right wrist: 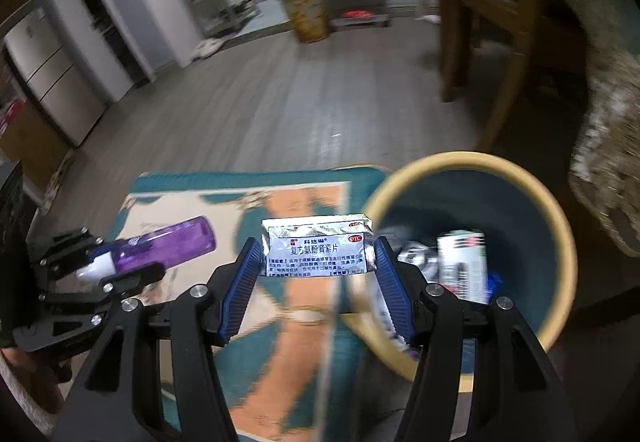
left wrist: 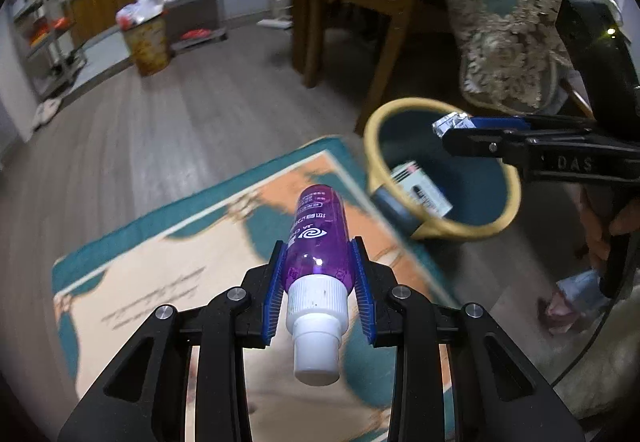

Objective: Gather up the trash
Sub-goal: 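Carry the silver box and purple bottle over the bin and release both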

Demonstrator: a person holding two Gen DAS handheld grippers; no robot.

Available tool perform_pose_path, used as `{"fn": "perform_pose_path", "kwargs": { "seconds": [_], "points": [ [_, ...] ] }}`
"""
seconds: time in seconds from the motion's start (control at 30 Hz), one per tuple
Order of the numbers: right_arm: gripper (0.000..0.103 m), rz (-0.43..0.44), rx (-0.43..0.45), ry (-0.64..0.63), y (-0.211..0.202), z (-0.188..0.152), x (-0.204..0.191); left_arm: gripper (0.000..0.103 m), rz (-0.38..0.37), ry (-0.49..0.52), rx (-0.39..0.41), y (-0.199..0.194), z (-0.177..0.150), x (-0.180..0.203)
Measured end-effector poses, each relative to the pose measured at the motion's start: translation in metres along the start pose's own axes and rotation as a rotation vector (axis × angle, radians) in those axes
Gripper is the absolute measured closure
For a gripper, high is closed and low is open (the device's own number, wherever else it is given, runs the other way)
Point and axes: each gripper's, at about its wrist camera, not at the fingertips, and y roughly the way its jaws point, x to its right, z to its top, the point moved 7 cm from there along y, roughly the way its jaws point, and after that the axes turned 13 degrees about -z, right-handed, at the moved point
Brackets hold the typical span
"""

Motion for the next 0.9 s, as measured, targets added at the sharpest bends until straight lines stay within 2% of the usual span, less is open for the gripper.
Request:
{"fn": "perform_pose_path", "kwargs": {
  "seconds": [0.23, 0.4, 0.6, 0.67, 0.73, 0.77, 0.87, 0.9],
  "points": [
    [0.046, -0.118, -0.048, 0.129, 0.017, -0.011, 0.087, 0.070, -0.092, 0.082, 0.021, 0.048, 0.035, 0.060],
    [0.046, -0.142, -0.106, 0.219, 0.032, -0.025, 0.125, 0.070, -0.160, 0.123, 0.006, 0.085, 0.045, 0.095],
    [0.045, -0.126, -0.166, 0.235, 0.046, -0.040, 0.131, 0.070, -0.183, 0.142, -0.056, 0.133, 0.042, 0.115],
    [0.045, -0.118, -0.160, 0.246, 0.046, -0.038, 0.131, 0.069, -0.171, 0.131, -0.054, 0.141, 0.042, 0.112],
    [0.040, -0.109, -0.145, 0.269, 0.044, -0.034, 0.133, 0.069, -0.161, 0.110, -0.046, 0.145, 0.045, 0.108],
    [0.032, -0.106, -0.137, 0.275, 0.044, -0.033, 0.133, 0.066, -0.147, 0.097, -0.039, 0.146, 0.046, 0.104],
    [0.031, -0.113, -0.121, 0.265, 0.041, -0.030, 0.133, 0.055, -0.145, 0.073, -0.022, 0.143, 0.048, 0.097],
    [0.031, -0.116, -0.123, 0.264, 0.042, -0.030, 0.133, 0.054, -0.144, 0.072, -0.018, 0.141, 0.049, 0.095]
  ]
}}
